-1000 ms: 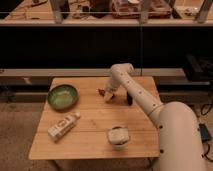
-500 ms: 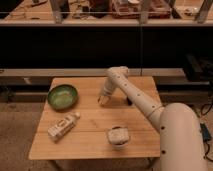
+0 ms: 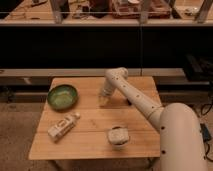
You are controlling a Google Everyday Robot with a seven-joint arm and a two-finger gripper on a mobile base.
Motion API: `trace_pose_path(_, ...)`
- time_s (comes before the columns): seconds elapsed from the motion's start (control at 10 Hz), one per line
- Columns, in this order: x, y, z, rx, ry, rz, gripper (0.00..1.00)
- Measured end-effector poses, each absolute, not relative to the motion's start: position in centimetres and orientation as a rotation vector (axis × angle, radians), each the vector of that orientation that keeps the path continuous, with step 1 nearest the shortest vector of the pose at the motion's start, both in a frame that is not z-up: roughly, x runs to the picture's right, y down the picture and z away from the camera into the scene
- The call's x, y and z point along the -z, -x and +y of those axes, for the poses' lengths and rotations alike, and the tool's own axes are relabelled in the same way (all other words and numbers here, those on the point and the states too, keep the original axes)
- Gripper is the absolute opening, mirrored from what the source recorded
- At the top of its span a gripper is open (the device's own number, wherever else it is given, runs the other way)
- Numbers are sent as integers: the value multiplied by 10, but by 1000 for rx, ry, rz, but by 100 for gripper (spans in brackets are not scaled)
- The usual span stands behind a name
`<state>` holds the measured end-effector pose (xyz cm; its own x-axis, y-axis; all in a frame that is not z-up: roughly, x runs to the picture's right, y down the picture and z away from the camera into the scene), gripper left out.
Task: Place the pepper in the ceramic bowl
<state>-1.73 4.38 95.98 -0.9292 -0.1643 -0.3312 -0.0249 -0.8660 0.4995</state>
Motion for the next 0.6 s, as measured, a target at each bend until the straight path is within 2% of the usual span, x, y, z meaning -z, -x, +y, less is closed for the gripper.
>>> trace_pose_path(0.1,-958,14,34,2929,-567,-741,80)
trace_pose_path(0.6,-951,1,30,3047,-640,-651,80)
